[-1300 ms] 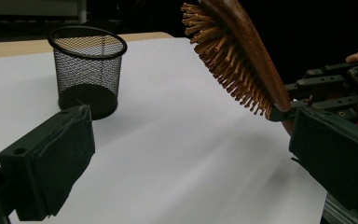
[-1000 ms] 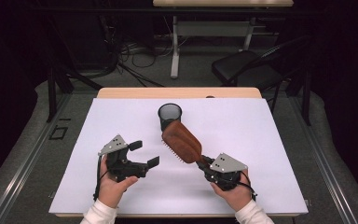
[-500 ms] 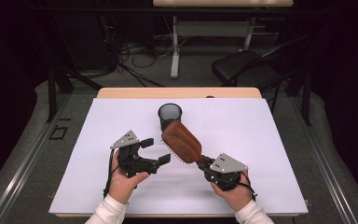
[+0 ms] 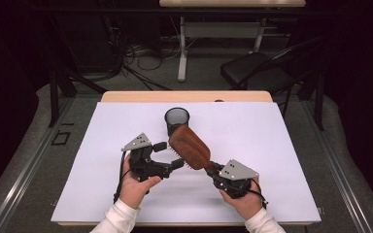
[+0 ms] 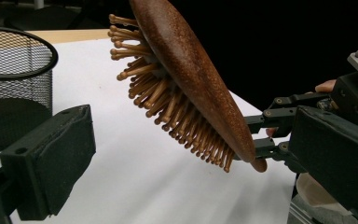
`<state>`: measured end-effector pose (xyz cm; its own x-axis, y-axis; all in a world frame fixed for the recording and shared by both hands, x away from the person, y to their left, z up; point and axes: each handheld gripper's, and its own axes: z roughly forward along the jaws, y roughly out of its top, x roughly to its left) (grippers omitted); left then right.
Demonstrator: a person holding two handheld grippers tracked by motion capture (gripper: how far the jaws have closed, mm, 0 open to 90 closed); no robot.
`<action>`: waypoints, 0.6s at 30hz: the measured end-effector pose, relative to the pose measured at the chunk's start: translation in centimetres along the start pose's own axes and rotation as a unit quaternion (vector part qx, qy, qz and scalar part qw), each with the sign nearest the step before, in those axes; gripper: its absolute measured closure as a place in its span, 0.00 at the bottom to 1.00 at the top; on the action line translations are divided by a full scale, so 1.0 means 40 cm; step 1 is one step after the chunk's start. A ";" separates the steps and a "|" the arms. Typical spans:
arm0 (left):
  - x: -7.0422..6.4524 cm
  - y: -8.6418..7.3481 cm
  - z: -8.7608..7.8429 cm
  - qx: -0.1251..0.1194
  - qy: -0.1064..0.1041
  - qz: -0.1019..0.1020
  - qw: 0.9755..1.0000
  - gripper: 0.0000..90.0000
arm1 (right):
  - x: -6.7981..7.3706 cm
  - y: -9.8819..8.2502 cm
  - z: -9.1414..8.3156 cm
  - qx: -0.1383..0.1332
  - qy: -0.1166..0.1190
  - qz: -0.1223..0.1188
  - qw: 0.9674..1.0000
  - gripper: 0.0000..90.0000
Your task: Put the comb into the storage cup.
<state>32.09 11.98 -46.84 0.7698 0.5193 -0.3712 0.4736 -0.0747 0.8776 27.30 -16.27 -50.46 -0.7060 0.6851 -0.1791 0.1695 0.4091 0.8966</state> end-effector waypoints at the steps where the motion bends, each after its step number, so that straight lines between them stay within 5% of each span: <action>1: 0.000 0.001 0.003 0.002 -0.001 -0.003 1.000 0.01 | 0.000 0.000 0.000 0.000 0.000 0.000 1.000 0.81; 11: 0.007 0.012 0.027 0.013 -0.015 -0.037 0.999 0.03 | 0.001 0.000 0.001 -0.002 0.000 -0.001 1.000 0.81; 18: 0.002 0.026 0.040 0.017 -0.016 -0.037 0.999 0.03 | 0.001 0.001 -0.001 -0.004 0.000 -0.001 1.000 0.81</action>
<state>33.32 10.59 -46.42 0.7449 0.4973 -0.4448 0.5438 -0.0662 0.8366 27.26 -16.25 -50.43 -0.7065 0.6843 -0.1808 0.1631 0.4060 0.8992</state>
